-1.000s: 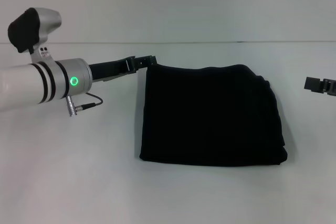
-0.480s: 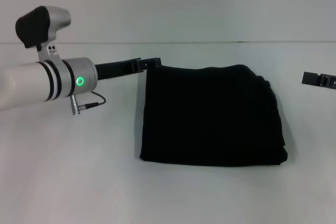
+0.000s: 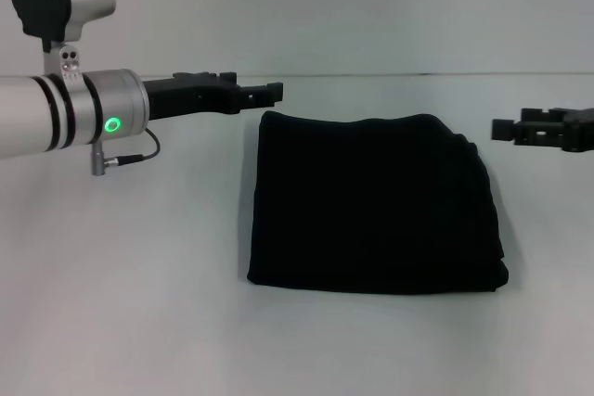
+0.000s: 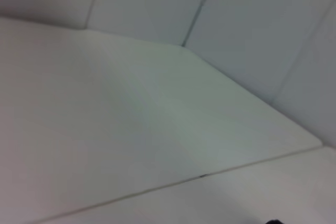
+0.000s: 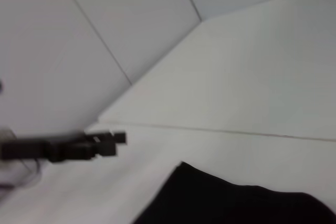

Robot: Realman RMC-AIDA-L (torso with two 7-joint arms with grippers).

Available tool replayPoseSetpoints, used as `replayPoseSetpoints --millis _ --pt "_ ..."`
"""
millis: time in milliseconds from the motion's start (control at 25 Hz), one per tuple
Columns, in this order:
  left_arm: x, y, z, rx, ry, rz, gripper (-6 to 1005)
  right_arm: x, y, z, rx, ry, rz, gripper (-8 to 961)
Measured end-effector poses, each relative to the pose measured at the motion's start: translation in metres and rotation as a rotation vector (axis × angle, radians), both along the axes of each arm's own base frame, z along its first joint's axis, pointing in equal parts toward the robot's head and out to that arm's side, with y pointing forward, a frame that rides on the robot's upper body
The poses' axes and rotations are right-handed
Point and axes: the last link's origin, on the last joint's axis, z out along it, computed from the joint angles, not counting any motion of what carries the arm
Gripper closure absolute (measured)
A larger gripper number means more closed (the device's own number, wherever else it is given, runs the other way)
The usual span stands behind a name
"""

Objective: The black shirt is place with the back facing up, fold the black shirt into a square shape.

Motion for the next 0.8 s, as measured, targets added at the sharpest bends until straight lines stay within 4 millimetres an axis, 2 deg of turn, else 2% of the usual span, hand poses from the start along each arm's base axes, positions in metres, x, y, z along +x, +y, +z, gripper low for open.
replayPoseSetpoints --millis 400,600,800 --pt "0.008 -0.009 0.012 -0.017 0.145 -0.247 94 -0.036 0.020 -0.009 -0.013 -0.224 0.153 22" --pt "0.012 -0.014 0.010 -0.067 0.219 -0.313 94 -0.042 0.029 -0.011 -0.016 -0.279 0.158 22" --pt "0.017 -0.024 0.002 -0.185 0.266 -0.381 95 -0.047 0.033 -0.022 -0.040 -0.329 0.168 22"
